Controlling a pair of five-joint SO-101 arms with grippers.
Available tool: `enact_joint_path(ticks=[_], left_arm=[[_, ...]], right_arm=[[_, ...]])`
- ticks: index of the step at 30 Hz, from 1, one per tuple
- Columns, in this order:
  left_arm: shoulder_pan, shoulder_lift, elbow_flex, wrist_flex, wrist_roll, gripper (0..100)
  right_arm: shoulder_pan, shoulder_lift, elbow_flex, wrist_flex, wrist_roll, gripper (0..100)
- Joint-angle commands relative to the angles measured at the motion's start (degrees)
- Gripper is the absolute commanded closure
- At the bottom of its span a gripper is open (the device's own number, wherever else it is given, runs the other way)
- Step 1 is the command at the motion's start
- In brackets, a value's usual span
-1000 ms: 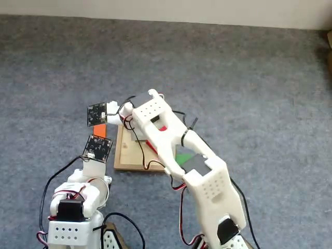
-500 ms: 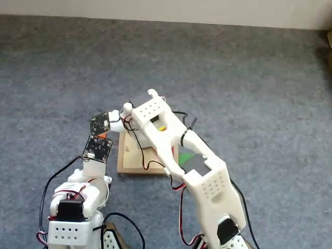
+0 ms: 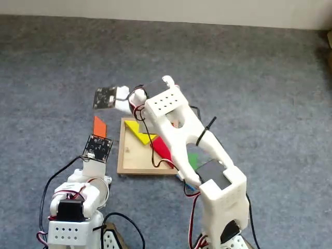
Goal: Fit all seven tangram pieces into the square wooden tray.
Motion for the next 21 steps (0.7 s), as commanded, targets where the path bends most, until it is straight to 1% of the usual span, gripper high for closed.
enact_joint_path(ticks=[1,4,8,12,14,15,18,21], left_arm=[[0.66,-2.42,1.10,0.26,-0.26,99],[0.66,-2.42,1.10,0.26,-0.26,99],[0.66,-2.42,1.10,0.26,-0.26,99],[0.66,-2.42,1.10,0.26,-0.26,99],[0.66,-2.42,1.10,0.26,-0.26,99],[0.66,-2.42,1.10,0.26,-0.26,99],[0.66,-2.42,1.10,0.26,-0.26,99],[0.66,-2.42,1.10,0.26,-0.26,99]], right_arm=[[0.84,-4.00,0.84,-0.48,-7.91,99.5],[0.66,-3.91,5.58,-6.73,-13.98,99.3],[0.92,-4.00,15.69,-22.20,-21.80,99.3],[2.07,-4.00,23.60,-35.12,-25.76,99.3],[2.77,-4.00,26.59,-38.81,-26.29,99.3],[3.21,-4.00,27.82,-39.08,-26.02,99.3],[4.88,-4.35,31.60,-38.90,-23.65,99.3],[6.29,-4.35,33.71,-36.26,-19.60,99.3]])
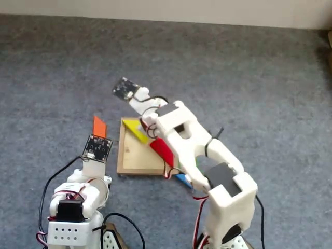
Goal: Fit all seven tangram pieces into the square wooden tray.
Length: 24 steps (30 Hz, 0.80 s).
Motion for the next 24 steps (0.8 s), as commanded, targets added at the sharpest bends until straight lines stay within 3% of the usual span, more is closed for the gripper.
enact_joint_path(ticks=[1,12,19,24], left_arm=[[0.66,-2.42,1.10,0.26,-0.26,99],[0.66,-2.42,1.10,0.26,-0.26,99],[0.66,-2.42,1.10,0.26,-0.26,99],[0.66,-2.42,1.10,0.26,-0.26,99]], right_arm=[[2.95,0.04,2.59,3.47,4.66,99.3],[6.11,-6.81,-2.33,13.32,6.95,99.3],[-1.27,-12.26,-2.68,6.46,-9.05,99.3],[-4.44,-7.08,-0.84,-1.98,-13.63,99.3]])
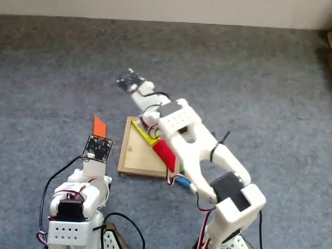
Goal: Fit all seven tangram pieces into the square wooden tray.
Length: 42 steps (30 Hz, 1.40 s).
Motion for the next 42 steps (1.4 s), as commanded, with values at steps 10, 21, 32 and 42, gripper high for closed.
enact_joint_path(ticks=[10,21,32,42], left_arm=[[0.66,-2.42,1.10,0.26,-0.26,99],[0.66,-2.42,1.10,0.26,-0.26,99],[0.66,-2.42,1.10,0.26,-0.26,99],[0.66,-2.42,1.10,0.26,-0.26,99]], right_arm=[[5.58,6.02,-0.66,8.84,-1.85,99.3],[8.66,-18.24,1.80,28.35,-1.76,99.3],[8.48,-25.98,15.52,35.38,18.02,88.5],[8.40,-12.62,15.87,34.95,26.99,67.7]])
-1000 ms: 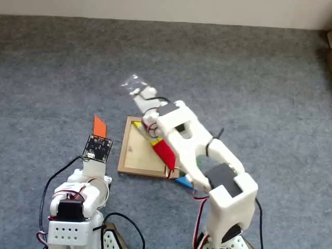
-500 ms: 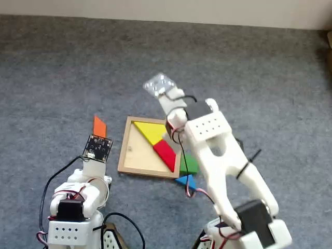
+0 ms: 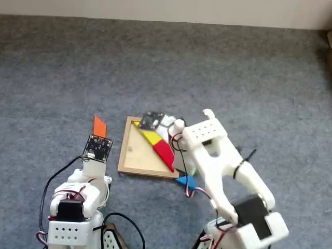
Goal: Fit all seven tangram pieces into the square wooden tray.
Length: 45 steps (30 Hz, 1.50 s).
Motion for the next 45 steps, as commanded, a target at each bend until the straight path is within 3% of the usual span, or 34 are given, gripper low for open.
enact_joint_path(ticks=[1,22,29,37,45], left_arm=[[0.66,-2.42,1.10,0.26,-0.26,99],[0.66,-2.42,1.10,0.26,-0.26,99],[0.66,-2.42,1.10,0.26,-0.26,99],[0.66,-2.42,1.10,0.26,-0.26,99],[0.66,-2.42,1.10,0.26,-0.26,99]], right_arm=[[0.48,3.30,-0.48,-0.04,3.69,67.7],[1.71,9.98,-4.09,-7.08,4.84,67.7],[3.56,10.07,-3.82,-16.04,2.55,67.7],[4.70,14.99,-2.07,-16.40,2.55,68.1],[8.31,18.59,-2.24,-16.22,2.20,86.5]])
